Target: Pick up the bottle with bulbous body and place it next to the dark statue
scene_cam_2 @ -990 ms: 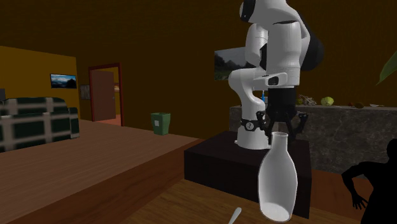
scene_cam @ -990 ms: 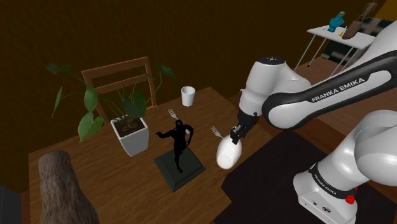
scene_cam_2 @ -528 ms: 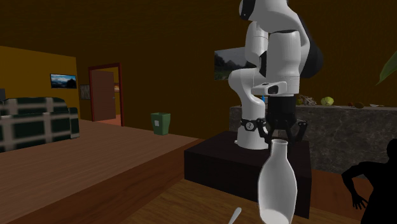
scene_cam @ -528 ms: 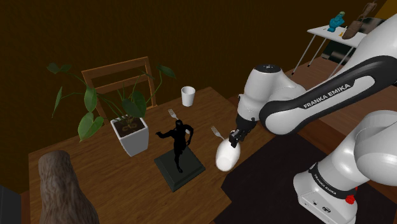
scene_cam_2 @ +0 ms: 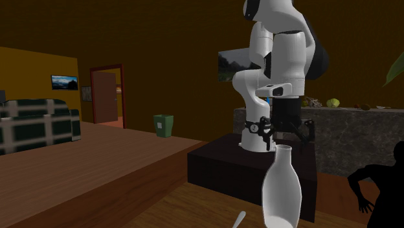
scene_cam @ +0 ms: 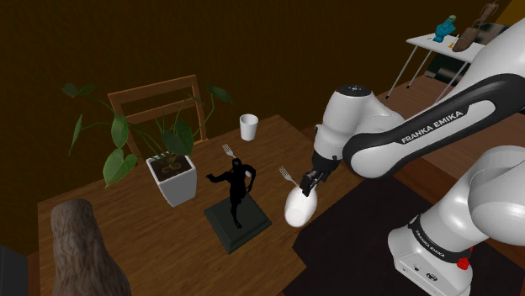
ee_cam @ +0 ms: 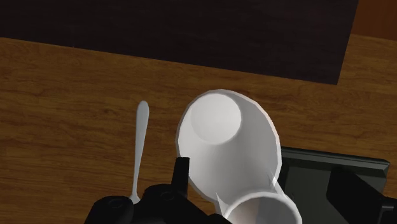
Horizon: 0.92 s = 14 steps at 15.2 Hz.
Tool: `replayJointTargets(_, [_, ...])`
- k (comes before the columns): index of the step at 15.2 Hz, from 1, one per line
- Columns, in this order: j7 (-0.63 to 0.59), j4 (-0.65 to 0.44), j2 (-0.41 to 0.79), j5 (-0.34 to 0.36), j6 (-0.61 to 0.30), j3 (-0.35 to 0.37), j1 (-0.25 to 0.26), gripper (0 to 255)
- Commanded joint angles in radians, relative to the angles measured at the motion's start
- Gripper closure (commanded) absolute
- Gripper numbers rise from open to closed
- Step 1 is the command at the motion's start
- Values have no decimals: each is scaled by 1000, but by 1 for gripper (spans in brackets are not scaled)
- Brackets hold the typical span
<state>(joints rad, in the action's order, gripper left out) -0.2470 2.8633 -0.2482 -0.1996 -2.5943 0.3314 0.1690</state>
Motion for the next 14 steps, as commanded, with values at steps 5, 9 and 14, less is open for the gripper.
replayJointTargets(5, [12, -27, -124, -11, 150, -19, 10, 0])
replayJointTargets(9, [14, -37, -152, -11, 188, -25, 12, 0])
replayJointTargets(14, [14, -37, -152, -11, 188, -25, 12, 0])
